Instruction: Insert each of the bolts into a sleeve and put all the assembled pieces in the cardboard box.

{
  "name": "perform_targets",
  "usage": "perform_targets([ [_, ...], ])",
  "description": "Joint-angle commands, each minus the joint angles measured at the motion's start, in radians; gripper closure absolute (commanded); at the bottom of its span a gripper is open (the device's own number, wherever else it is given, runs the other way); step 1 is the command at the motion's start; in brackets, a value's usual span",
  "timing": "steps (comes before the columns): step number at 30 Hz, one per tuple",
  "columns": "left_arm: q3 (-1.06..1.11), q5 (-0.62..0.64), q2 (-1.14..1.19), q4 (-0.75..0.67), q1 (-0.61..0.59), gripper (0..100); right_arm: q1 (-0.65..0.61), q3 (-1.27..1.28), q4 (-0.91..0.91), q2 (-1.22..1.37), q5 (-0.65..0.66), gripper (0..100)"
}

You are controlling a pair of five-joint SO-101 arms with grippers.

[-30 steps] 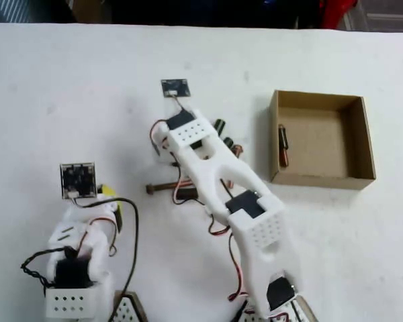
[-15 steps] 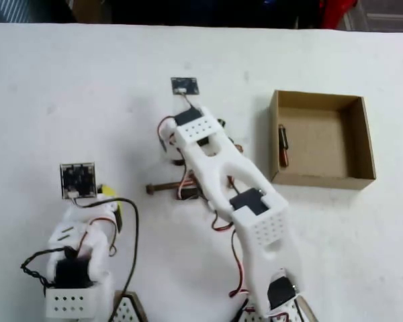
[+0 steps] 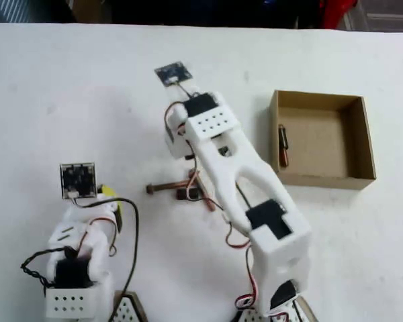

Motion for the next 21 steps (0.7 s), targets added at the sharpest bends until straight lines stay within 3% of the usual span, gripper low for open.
perform_targets([
  [1, -0.002, -0.008, -0.007, 0.003, -0.005, 98, 0.016, -0.018, 0.093, -0.128, 0.107, 98.1],
  [6, -0.002, -0.008, -0.007, 0.003, -0.005, 98, 0.093, -0.018, 0.228, -0.193, 0.276, 98.1],
  [12, -0.002, -0.008, -0.007, 0.003, -0.005, 98, 0.202, -0.015, 0.325, -0.226, 0.388, 98.1],
  [21, -0.002, -0.008, -0.007, 0.005, -0.002, 98, 0.242, 0.23, 0.294, -0.47, 0.411, 98.1],
])
